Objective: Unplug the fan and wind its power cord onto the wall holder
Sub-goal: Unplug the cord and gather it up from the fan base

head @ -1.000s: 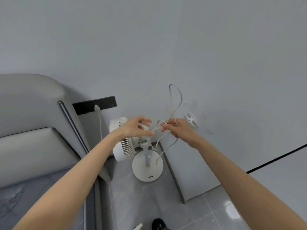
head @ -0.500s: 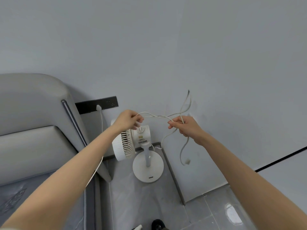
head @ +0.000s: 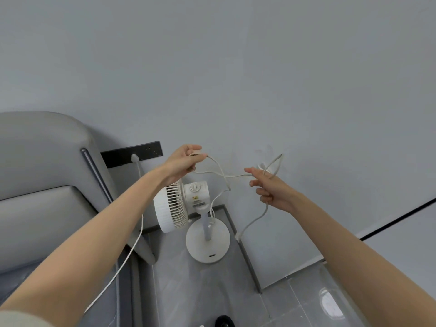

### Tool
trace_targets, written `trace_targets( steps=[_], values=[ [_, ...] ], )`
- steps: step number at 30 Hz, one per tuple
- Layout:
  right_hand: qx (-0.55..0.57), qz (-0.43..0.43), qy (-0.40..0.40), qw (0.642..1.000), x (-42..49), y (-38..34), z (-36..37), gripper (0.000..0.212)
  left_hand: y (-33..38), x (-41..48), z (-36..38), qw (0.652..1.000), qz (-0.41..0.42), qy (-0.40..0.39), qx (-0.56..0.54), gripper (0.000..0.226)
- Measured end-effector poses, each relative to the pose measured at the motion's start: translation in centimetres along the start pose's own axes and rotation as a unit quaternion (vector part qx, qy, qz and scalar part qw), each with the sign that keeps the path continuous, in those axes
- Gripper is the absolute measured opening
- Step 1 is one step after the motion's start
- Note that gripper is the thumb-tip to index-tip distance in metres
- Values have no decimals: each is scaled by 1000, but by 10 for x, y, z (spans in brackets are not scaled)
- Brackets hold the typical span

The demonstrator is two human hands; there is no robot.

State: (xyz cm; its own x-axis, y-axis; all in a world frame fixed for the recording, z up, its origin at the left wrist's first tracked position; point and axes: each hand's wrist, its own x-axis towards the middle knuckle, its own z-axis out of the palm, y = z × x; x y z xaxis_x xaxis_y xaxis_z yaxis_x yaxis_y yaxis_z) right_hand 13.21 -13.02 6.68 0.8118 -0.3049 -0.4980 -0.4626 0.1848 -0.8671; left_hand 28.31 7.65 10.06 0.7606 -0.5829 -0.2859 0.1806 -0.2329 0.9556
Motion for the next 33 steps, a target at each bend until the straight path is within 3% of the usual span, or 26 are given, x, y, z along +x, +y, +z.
trace_targets(
  steps=[3, 7, 10, 12, 14, 17, 20, 22, 26, 28, 31, 33],
  values=[
    [89, 6, 33, 995, 6, -5, -1, 21, 3, -6, 2, 975, 65, -49, 206, 26],
    [163, 17, 64, 984, 13, -11, -5, 22, 3, -9, 10, 942, 105, -86, 306, 42],
    [175, -7, 76, 982, 15, -15, -8, 22, -4, -4, 7, 821, 178, -73, 538, 40],
    [162, -24, 66, 984, 13, -18, -10, 20, -11, -5, 6, 745, 221, -76, 625, 32],
    [136, -35, 44, 989, 10, -20, -12, 19, -21, -3, 3, 758, 240, -92, 600, 22],
    [123, -41, 8, 992, 6, -23, -13, 18, -37, 1, 7, 809, 220, -70, 541, 70],
    [103, -38, -24, 994, 2, -28, -12, 17, -51, 10, 20, 845, 181, 1, 503, 84],
    [84, -38, -39, 995, 1, -32, -15, 17, -54, 17, 28, 857, 140, -7, 495, 79],
    [55, -44, -48, 996, 2, -36, -27, 19, -60, 30, 49, 805, 82, -93, 580, 38],
    [43, -57, -35, 997, 7, -36, -32, 18, -65, 39, 60, 821, 86, -97, 556, 13],
    [-18, -64, 27, 997, 15, -34, -36, 11, -80, 54, 63, 866, 72, -77, 489, 15],
    [-59, -68, 67, 994, 21, -34, -37, 14, -89, 65, 57, 866, 40, -42, 497, 19]
  ],
)
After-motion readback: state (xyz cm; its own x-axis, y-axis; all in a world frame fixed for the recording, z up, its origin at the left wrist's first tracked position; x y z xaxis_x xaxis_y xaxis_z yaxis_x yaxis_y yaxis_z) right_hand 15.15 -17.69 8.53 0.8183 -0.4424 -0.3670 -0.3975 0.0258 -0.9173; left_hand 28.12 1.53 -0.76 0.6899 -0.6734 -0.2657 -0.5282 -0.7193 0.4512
